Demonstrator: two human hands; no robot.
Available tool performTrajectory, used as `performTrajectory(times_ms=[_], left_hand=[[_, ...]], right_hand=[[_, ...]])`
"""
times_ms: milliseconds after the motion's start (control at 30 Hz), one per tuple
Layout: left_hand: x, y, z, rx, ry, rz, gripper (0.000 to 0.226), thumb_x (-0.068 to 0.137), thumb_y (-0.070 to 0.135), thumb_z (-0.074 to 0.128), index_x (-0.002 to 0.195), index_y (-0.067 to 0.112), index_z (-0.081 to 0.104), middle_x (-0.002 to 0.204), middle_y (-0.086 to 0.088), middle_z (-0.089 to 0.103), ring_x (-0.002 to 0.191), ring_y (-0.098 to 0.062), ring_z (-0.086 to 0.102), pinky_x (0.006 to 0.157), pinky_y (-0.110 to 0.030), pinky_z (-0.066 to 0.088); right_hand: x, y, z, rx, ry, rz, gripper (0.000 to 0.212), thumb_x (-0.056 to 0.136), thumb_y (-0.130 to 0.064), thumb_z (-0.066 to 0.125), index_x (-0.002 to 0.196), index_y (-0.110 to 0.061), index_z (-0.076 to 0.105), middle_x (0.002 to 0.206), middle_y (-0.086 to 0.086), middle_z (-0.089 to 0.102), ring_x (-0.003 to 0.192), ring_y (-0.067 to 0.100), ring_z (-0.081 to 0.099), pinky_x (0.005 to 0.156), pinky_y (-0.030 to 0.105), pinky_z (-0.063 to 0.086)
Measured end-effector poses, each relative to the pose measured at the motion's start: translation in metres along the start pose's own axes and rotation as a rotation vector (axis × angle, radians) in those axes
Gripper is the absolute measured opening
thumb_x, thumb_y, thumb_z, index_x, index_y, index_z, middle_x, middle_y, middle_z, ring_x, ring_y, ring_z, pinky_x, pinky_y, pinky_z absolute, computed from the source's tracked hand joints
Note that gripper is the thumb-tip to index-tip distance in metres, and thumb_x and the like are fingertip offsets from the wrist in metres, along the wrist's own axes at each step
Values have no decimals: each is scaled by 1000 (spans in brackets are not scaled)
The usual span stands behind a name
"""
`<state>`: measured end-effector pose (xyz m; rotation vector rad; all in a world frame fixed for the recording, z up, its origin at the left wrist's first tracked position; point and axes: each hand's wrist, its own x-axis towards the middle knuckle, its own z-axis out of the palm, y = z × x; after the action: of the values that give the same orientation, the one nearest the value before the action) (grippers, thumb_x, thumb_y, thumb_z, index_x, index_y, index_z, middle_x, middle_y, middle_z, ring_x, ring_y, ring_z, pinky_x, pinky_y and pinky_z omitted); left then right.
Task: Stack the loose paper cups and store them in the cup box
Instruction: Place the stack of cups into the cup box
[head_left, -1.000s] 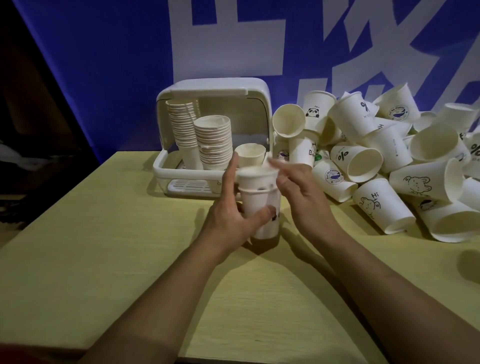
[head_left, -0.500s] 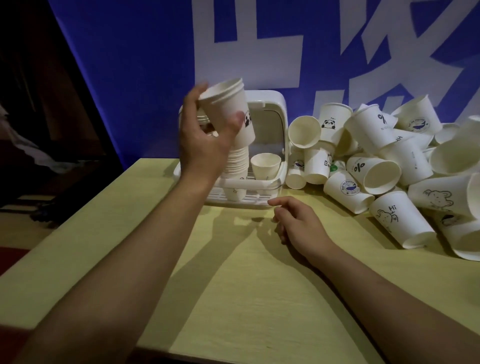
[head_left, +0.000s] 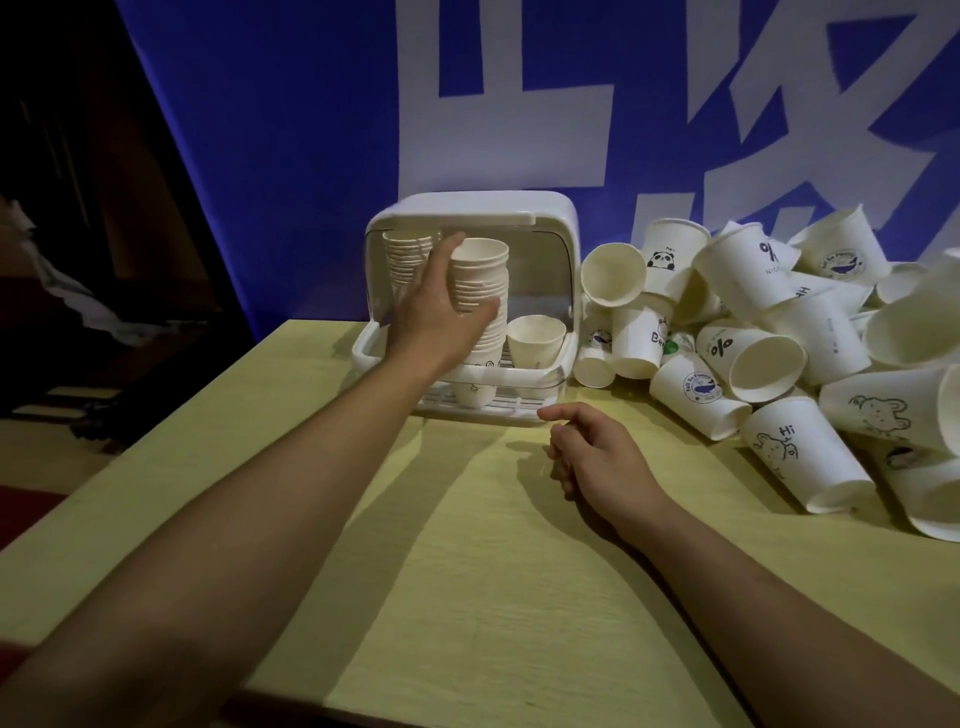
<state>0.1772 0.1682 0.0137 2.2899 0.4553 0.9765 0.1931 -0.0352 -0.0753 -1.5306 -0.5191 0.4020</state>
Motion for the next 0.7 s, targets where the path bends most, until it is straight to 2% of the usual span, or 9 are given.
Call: performTrajectory(times_ms=[67,167,367,433,567,700], left_hand=[[-3,-3,5,-2,-65,-44,92,83,38,76,150,46,14,156,0,32,132,-28,44,97,-45,47],[-2,0,9,22,-96,-81,105,81,33,79,152,46,3,157,-4,29,132,-31,43,90,-41,43],[-7,5,10,142,-142,-90,120,77,26,85,154,41,-6,157,-7,32,139,-33,40,105,-50,38],[-7,4,12,110,-87,-133,121,76,25,86,154,42,-6,157,-6,32,137,-33,41,103,-50,40],[3,1,18,10,21,-167,114,73,22,87,151,43,6,152,-3,39,128,-31,48,86,-43,46],[18,1,29,25,4,-190,108,72,22,88,149,40,15,147,-2,45,128,-29,50,87,-38,39]], right_hand=[[0,1,0,-5,-1,-7,21,101,-11,47,111,-18,64,70,3,52,53,10,43,49,31,37],[1,2,0,-25,-4,-19,21,101,-10,48,110,-19,64,67,0,52,52,11,44,50,32,38],[1,2,0,-52,-14,-34,21,100,-8,48,109,-19,65,60,-5,52,51,12,44,52,34,41],[1,2,0,-62,-13,-39,22,99,-7,48,108,-18,65,60,-5,52,50,12,45,53,35,41],[1,1,0,-89,-18,-45,23,99,-8,48,107,-20,66,63,-3,53,50,12,47,59,40,45],[1,2,-1,-126,-35,-57,23,99,-10,49,107,-23,66,64,-4,55,54,12,49,59,40,46]])
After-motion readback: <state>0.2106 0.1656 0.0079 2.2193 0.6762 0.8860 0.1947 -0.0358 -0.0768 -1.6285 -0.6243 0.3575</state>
